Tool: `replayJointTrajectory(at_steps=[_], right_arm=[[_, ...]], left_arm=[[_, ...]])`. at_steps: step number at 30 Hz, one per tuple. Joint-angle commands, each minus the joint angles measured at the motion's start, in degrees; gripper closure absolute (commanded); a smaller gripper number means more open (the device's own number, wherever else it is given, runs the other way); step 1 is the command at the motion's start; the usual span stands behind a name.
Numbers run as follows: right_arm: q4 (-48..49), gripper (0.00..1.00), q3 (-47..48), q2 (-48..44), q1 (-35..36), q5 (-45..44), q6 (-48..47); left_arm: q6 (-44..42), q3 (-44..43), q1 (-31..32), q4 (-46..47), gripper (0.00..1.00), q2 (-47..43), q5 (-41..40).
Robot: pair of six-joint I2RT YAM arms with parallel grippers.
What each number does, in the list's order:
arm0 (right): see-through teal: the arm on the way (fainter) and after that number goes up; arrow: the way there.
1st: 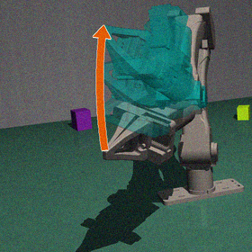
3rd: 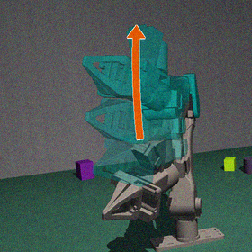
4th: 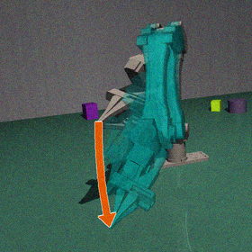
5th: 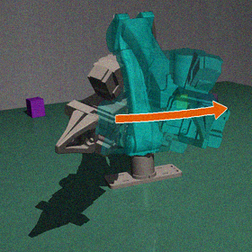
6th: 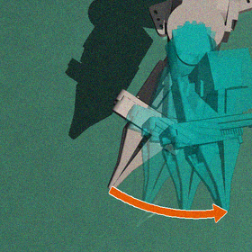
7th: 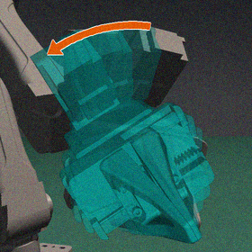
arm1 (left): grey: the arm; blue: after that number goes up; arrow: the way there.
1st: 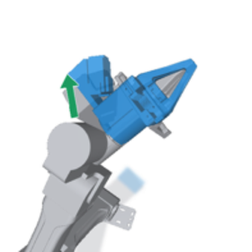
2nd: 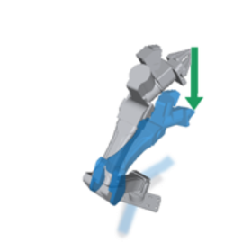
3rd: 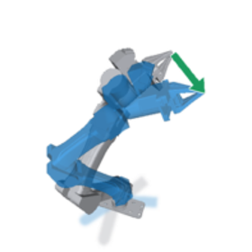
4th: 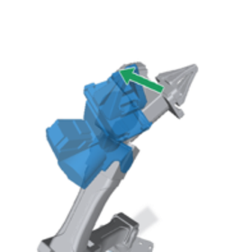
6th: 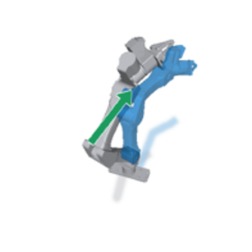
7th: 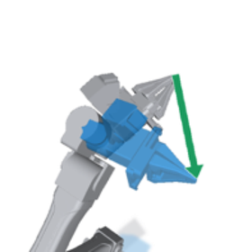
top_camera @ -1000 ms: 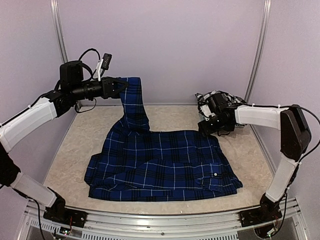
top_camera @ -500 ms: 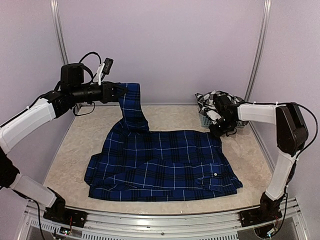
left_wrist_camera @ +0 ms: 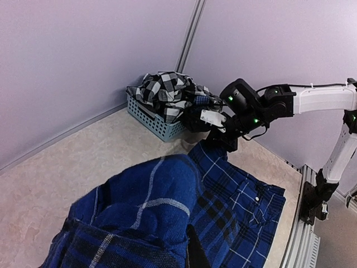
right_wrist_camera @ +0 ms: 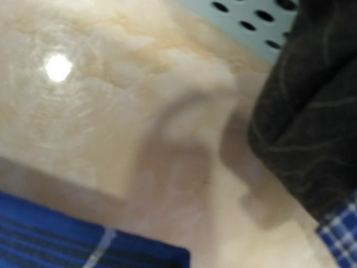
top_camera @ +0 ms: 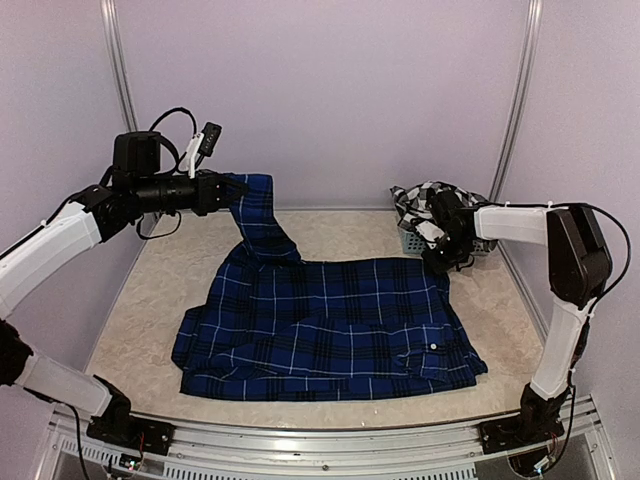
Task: Fold and stack the long sleeve shirts
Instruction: Pick up the 1/3-folded shirt from the center of the board, then fold the 1/3-folded shirt at the center of the board.
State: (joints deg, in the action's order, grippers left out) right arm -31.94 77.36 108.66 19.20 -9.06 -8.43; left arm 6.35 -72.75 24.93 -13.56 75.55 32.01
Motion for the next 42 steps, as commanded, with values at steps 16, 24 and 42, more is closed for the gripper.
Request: replayJointTrajectory(at_steps=[16, 24, 42], right_arm=[[8.3, 0.93, -15.6, -9.5, 3.5, -11.9, 3.5], [4.9, 0.86, -17.5, -12.2, 6.4, -10.9, 6.9], [-4.1, 0.81, -20.0, -16.4, 8.2, -14.1, 12.8]], left_arm=[[6.4, 13.7, 15.0, -11.6, 1.0, -17.0, -13.2], [14.4, 18.6, 21.2, -15.3, 1.0, -23.2, -19.3], [19.9, 17.7, 28.9, -28.1, 1.0, -27.3, -27.3]])
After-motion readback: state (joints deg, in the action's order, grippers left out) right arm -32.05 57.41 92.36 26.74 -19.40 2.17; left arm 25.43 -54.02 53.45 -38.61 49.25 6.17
